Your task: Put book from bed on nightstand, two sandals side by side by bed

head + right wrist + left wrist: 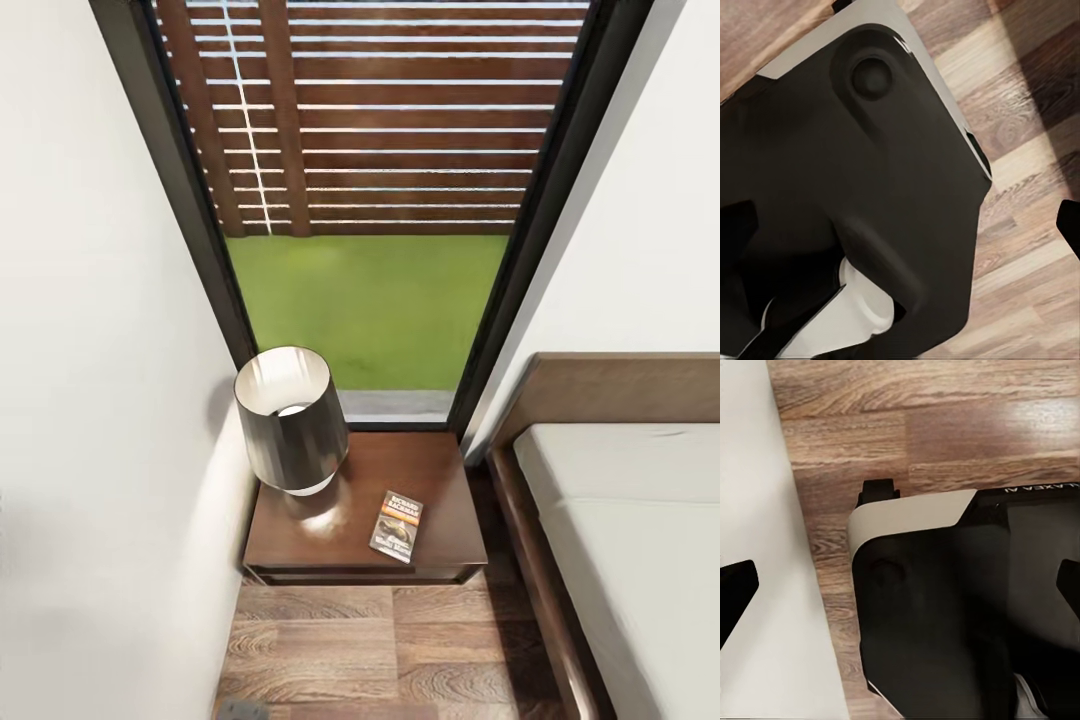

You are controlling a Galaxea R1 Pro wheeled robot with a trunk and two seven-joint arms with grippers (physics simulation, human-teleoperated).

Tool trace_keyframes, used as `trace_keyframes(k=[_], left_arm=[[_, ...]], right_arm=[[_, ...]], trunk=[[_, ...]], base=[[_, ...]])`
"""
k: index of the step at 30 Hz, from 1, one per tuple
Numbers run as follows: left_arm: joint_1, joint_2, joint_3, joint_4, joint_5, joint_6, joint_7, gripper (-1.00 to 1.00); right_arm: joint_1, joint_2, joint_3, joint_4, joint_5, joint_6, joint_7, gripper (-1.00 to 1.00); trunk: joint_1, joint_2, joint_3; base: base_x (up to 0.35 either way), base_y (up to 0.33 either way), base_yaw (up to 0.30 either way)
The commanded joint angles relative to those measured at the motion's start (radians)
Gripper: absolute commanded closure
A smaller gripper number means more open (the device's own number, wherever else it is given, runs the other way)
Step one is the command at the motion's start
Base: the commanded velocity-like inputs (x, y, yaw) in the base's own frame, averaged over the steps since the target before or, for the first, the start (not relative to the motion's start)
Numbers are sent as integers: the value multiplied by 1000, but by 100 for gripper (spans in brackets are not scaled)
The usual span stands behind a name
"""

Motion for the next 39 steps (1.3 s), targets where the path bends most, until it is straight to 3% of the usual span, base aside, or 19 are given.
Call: trace_keyframes(k=[1, 28, 39], left_arm=[[1, 0, -8, -2, 8, 5, 1, -100], [68, 1, -8, 0, 8, -54, 8, -100], [94, 2, -7, -1, 9, -76, 32, -100]], right_arm=[[-1, 0, -8, 2, 3, 2, -1, -100], [86, 4, -8, 15, 2, 3, -1, -100], [92, 2, -9, 15, 2, 2, -1, -100]], trunk=[[-4, 6, 2], [-107, 195, 87], [-107, 195, 87]], base=[[0, 0, 0], [0, 0, 0], [0, 0, 0]])
